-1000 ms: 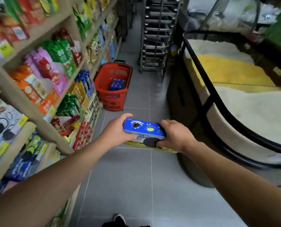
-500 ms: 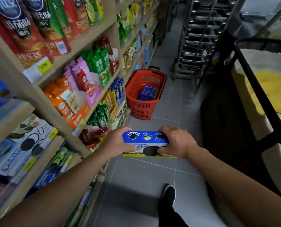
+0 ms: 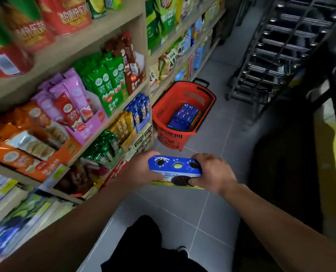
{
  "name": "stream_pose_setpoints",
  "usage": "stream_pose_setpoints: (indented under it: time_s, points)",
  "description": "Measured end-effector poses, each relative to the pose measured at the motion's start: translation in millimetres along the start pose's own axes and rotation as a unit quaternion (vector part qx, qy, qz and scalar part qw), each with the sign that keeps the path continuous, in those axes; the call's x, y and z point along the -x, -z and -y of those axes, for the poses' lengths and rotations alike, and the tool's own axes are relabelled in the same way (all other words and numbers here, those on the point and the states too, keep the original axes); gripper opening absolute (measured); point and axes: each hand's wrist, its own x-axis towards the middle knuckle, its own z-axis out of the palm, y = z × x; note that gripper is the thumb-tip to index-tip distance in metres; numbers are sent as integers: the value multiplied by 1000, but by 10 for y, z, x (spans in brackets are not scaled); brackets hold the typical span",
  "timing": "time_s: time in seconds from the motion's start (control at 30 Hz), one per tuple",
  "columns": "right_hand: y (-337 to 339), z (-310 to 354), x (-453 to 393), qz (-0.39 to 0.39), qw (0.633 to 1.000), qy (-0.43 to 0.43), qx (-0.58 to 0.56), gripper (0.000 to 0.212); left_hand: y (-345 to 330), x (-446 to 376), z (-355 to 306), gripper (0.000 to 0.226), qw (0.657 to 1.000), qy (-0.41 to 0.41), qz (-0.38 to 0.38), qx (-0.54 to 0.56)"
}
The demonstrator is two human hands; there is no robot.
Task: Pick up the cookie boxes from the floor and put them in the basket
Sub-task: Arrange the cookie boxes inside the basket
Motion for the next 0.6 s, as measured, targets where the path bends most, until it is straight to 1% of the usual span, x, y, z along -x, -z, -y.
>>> stream_pose_setpoints:
  time_s: [0.1,0.2,0.3,0.4,0.5,0.57,0.6]
  points:
    - [125,-305,-505,10,1000,7,15,63,-35,-529,22,62,999,-2,-2,34]
    - [183,-586,-1161,17,1000,-7,17,64,3,-1234,61,62,998,-2,4,56]
    - [281,-781,-1785,17,999,-25,11,62,129,-1936,77,65,999,-33,1,23]
    - [364,-935,-2267,28,998,-49,4,57,249,-2534,148,64,1000,-13,23,4]
    - [501,-1082,-2671,34,997,-69,-6,63,345,-3092,195,72,998,-10,58,-8]
    - [586,-1184,-2886,51,996,-75,-8,64,387,-3379,158,79,998,-13,67,-19]
    - [640,-1249,-3022,58,995,-80,-11,66,404,-3538,135,79,998,-11,67,-18]
